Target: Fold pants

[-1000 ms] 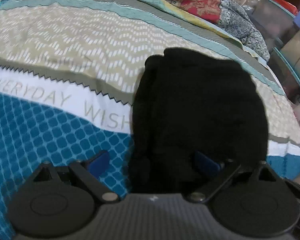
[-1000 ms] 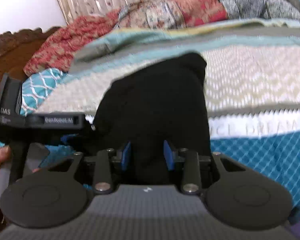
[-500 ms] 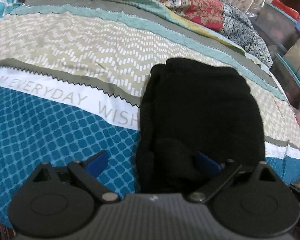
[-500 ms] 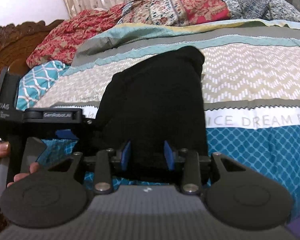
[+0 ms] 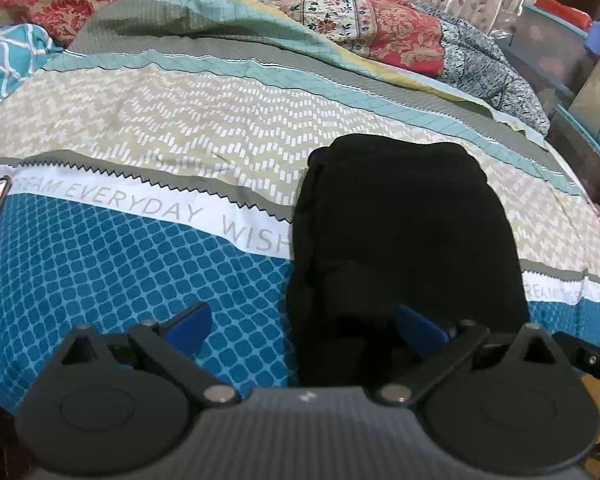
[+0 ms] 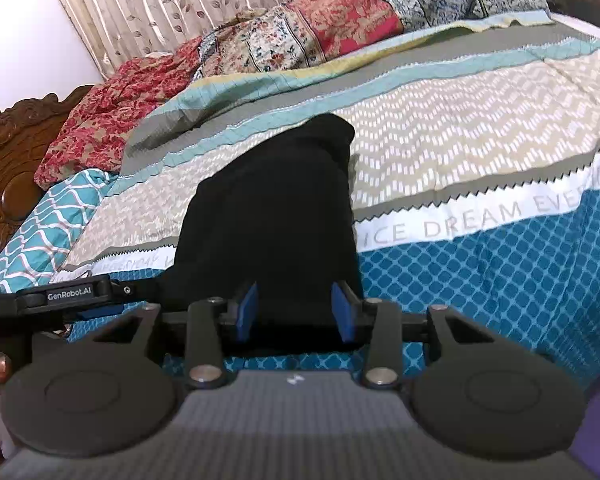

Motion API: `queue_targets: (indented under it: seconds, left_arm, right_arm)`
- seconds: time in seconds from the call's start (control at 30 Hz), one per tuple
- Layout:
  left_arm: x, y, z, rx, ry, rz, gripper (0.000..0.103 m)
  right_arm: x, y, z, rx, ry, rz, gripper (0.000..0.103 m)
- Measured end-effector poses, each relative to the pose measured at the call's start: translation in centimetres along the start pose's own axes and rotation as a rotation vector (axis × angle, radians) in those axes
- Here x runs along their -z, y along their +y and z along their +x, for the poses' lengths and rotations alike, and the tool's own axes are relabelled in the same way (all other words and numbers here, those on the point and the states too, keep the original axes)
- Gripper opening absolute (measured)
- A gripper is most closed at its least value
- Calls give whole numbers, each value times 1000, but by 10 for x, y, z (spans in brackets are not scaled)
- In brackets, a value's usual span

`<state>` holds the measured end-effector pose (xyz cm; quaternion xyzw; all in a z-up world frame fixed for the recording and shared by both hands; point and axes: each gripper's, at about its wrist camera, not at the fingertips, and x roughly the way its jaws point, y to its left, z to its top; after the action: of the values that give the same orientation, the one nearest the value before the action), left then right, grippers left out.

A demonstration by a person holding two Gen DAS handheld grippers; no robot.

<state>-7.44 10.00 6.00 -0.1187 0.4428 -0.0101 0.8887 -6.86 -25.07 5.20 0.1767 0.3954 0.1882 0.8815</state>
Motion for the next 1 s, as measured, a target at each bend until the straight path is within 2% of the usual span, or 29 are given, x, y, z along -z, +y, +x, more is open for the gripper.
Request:
queue_targets:
  seconds: [0.4,1.0]
  left_arm:
    - [2,-4,4,-26,19,50,103]
    - [-2,-8,2,-94,2,114,103]
  right_arm:
    - [2,-10,6,-6,40,53,45]
    - [2,-17,7,-12,53,74,50]
